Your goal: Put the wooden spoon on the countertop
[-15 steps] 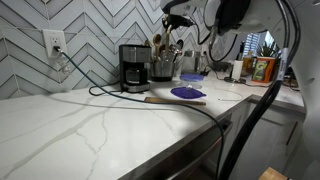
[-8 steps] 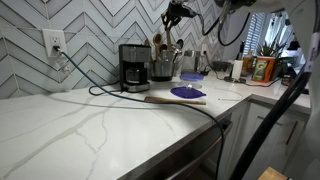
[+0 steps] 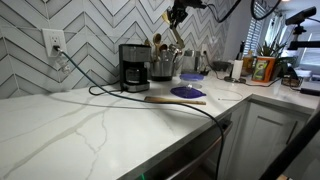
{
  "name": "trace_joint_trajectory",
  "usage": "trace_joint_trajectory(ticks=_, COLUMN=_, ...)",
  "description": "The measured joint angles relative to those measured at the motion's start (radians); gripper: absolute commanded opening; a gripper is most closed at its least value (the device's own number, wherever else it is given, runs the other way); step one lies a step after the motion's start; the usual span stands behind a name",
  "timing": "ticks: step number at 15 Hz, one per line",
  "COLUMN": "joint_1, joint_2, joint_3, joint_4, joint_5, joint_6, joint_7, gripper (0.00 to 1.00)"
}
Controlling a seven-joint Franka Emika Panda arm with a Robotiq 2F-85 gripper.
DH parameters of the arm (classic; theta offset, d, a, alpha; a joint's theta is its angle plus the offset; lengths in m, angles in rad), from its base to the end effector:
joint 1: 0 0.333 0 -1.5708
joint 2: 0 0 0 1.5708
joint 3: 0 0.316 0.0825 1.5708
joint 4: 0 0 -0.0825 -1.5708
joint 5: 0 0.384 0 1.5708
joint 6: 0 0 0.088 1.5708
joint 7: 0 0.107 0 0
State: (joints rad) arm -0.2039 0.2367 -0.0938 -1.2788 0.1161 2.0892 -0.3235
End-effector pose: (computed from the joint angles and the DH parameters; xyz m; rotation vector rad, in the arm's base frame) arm 0.6399 -0.1805 0.6831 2.9310 0.0105 0.8678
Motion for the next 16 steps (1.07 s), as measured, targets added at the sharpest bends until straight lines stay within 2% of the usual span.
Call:
trace_joint_trajectory(ticks=4, joint_1=-0.027, joint_2=-0.142, joint_3=0.002, joint_4=-0.185, joint_5=0.119, joint_6=-0.078, joint_7=-0.233, gripper=0.07)
trace_joint_trajectory(ticks=9, joint_1=-0.040, joint_2=-0.298, joint_3=-0.035, joint_4=-0.372, joint_5=0.207, joint_6=-0.258, joint_7=-0.503, gripper=0.07)
trace_joint_trajectory(ticks=13, joint_1=-0.019, joint_2=-0.349, joint_3=-0.069, joint_4=-0.438, joint_5=0.229, joint_6=-0.428, joint_7=-0.658, gripper=0.07)
trace_joint_trajectory(ticks=15, joint_1=-0.005, joint_2=-0.336, joint_3=-0.072, joint_4=-0.441, joint_5=0.230, joint_6=-0.470, joint_7=-0.678, gripper=0.07)
trace_joint_trajectory(ticks=16, joint_1=-0.001, joint_2=-0.323, joint_3=-0.073, joint_4=-0.441, joint_5=0.230, joint_6=-0.476, joint_7=-0.678, gripper=0.53)
